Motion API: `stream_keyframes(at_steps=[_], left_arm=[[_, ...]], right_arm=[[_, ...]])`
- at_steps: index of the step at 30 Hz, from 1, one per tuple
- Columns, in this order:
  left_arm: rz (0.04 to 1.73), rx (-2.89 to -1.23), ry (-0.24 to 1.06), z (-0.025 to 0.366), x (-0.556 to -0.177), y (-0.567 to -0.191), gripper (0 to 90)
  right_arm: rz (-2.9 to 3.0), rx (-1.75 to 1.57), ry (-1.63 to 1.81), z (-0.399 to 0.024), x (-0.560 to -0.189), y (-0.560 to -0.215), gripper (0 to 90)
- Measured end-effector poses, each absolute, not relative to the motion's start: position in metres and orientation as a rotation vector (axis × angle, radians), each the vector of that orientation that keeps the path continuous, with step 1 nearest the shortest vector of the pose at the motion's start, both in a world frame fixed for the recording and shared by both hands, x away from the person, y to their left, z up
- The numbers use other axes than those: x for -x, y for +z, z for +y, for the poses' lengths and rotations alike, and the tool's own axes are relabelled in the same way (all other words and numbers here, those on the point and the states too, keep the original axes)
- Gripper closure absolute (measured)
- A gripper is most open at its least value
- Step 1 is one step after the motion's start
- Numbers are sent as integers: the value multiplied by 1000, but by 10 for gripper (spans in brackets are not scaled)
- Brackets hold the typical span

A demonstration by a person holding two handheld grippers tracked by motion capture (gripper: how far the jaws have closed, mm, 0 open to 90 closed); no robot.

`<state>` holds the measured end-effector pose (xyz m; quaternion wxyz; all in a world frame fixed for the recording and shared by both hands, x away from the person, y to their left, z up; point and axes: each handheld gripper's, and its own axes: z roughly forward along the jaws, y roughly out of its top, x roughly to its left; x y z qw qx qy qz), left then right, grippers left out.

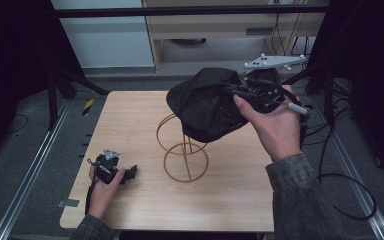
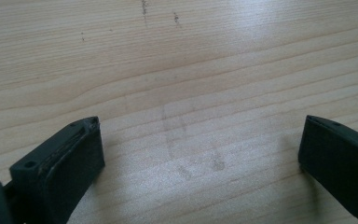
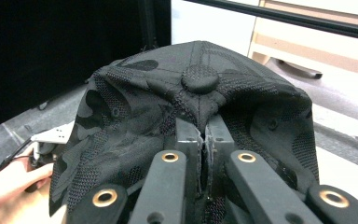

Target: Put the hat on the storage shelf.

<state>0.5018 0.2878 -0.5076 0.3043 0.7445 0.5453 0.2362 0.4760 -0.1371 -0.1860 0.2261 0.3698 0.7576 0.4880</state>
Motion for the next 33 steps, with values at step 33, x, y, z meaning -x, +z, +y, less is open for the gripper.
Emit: stream_keyframes(at_steps=[33], left_arm=[[1439, -1971, 624, 288, -502, -508, 0]], right_arm=[[2205, -990, 1337, -92, -486, -208, 873]])
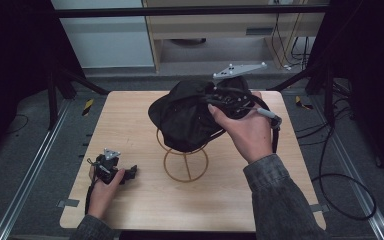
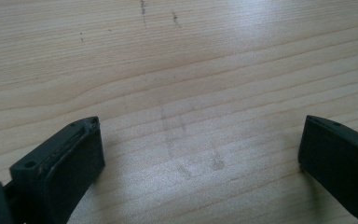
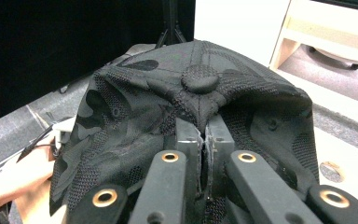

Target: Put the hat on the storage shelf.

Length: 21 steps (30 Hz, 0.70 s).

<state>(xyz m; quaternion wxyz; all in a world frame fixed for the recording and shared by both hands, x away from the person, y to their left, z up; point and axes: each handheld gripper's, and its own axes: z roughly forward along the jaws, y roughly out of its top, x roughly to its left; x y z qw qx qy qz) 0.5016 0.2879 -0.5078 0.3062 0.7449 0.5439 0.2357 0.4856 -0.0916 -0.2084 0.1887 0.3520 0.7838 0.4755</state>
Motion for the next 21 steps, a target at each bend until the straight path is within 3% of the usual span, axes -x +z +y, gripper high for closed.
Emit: stream_keyframes(at_steps=[21], left_arm=[[1439, -1972, 624, 288, -502, -508, 0]], right_arm=[[2260, -983, 1312, -84, -483, -219, 872]])
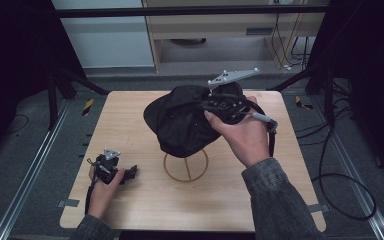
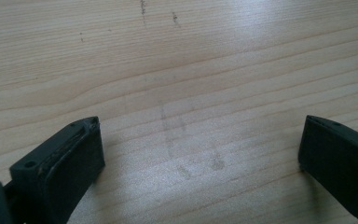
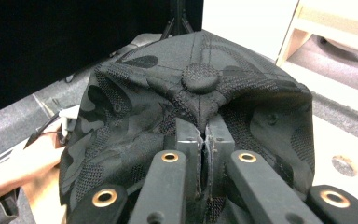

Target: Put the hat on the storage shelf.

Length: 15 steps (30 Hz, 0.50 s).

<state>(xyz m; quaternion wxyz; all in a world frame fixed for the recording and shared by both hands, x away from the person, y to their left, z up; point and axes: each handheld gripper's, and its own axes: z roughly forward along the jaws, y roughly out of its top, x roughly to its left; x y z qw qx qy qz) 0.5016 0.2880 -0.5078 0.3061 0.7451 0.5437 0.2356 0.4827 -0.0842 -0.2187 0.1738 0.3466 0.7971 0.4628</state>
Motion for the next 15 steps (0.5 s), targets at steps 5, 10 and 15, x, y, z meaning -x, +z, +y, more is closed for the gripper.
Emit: stream_keyframes(at_steps=[5, 10, 15], left_arm=[[1439, -1972, 624, 288, -502, -508, 0], [1439, -1972, 624, 288, -502, -508, 0], [1437, -1976, 623, 288, -502, -508, 0]], right_arm=[[2290, -989, 1288, -81, -484, -229, 871], [2303, -995, 1279, -79, -484, -233, 871], [2320, -998, 1261, -76, -484, -236, 871]])
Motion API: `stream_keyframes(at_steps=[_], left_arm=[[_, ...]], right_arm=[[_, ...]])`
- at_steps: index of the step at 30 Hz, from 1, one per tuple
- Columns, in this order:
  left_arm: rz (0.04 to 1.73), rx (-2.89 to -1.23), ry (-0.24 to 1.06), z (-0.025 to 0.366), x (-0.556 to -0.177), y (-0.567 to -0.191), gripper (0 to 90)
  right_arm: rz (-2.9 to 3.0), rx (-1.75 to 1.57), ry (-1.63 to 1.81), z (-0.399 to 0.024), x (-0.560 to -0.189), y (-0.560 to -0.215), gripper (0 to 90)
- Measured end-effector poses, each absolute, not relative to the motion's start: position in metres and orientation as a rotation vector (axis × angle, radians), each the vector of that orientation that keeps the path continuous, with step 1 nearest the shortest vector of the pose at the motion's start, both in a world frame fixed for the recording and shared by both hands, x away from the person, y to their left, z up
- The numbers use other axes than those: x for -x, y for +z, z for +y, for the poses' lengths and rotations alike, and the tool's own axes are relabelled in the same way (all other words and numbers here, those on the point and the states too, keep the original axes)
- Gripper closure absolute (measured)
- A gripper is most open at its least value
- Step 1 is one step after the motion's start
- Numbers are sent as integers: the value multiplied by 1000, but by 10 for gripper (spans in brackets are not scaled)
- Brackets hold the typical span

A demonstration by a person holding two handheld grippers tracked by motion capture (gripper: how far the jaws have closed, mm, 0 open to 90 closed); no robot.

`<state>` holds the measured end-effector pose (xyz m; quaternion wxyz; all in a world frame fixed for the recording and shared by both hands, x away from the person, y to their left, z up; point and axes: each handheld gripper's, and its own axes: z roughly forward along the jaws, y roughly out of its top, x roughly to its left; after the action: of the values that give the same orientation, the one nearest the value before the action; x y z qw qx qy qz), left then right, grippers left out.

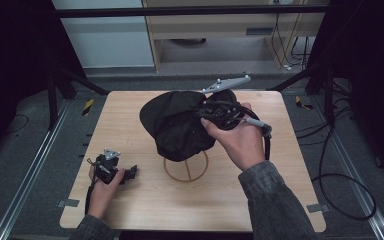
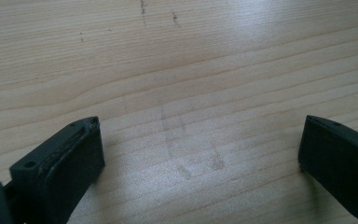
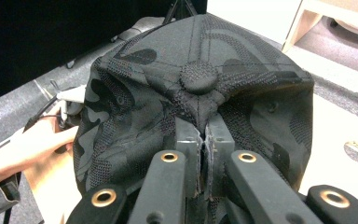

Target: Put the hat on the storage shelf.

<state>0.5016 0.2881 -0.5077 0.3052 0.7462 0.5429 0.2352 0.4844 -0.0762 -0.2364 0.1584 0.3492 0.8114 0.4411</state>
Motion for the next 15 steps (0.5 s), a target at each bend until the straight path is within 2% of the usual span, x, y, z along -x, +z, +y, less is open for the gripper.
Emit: stream_keyframes(at_steps=[15], left_arm=[[1437, -1976, 623, 288, -502, -508, 0]], right_arm=[[2349, -995, 1218, -70, -485, -239, 870]])
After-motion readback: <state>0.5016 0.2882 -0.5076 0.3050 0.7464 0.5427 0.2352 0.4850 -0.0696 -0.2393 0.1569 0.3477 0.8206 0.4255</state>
